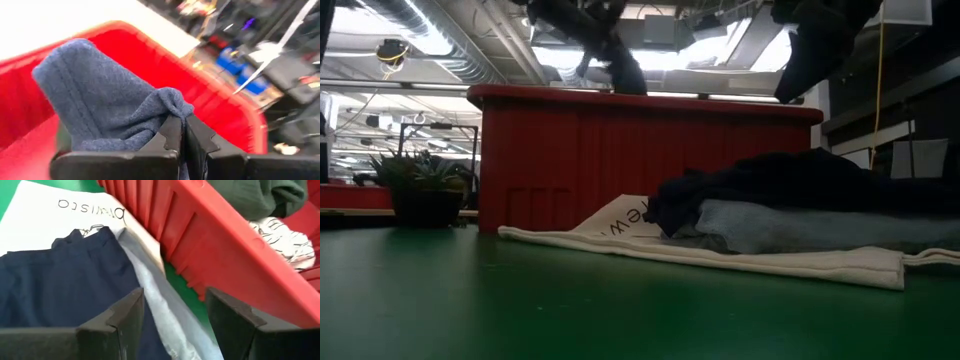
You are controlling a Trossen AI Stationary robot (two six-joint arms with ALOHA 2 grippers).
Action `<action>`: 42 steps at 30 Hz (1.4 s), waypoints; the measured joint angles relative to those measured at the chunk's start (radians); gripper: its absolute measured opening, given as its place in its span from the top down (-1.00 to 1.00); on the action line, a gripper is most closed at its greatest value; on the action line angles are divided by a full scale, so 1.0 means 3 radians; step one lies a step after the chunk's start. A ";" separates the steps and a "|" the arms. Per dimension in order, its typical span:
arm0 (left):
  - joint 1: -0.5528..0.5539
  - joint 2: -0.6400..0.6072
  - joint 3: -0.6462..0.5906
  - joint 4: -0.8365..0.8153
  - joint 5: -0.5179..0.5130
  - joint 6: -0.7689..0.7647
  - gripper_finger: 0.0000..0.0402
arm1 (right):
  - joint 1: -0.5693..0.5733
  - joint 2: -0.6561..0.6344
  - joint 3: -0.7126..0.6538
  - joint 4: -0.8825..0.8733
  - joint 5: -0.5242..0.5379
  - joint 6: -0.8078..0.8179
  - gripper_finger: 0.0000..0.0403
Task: Fold laundry
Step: Fold the gray shorts
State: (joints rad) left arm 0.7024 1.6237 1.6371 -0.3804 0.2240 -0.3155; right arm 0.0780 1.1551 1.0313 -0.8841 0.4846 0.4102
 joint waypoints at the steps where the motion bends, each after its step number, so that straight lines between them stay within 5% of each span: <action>1: -0.0013 -0.0031 0.0000 0.0064 0.0046 -0.0006 1.00 | 0.0001 0.0000 0.0000 0.0000 0.0029 -0.0003 -0.04; 10: -0.0142 -0.0270 0.0001 0.0678 0.0256 -0.0192 1.00 | 0.0000 -0.0001 0.0000 0.0124 0.0561 -0.0350 -0.04; 19: -0.0315 -0.0397 0.0005 0.1130 0.0402 -0.0506 1.00 | -0.0022 -0.0001 0.0000 0.0845 0.0907 -0.1035 -0.04; 23: -0.0397 -0.0397 0.0006 0.1385 0.0541 -0.0673 1.00 | -0.0154 -0.0001 0.0000 0.1217 0.0494 -0.1135 -0.04; 31: -0.0533 -0.0394 0.0006 0.1470 0.0546 -0.0688 0.98 | -0.0587 -0.0001 -0.0001 0.1673 -0.0980 -0.1041 -0.04; 36: -0.0606 -0.0394 0.0006 0.1472 0.0545 -0.0687 0.99 | -0.0642 0.0039 -0.0001 0.1980 -0.1018 -0.0979 -0.04; 42: -0.0677 -0.0393 0.0006 0.1471 0.0546 -0.0686 0.98 | -0.0637 0.0068 -0.0001 0.2048 -0.0590 -0.0933 -0.04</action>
State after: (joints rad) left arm 0.4994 1.5059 1.6390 0.0610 0.3878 -0.5214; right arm -0.1131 1.1756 1.0309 -0.2698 0.3076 0.1304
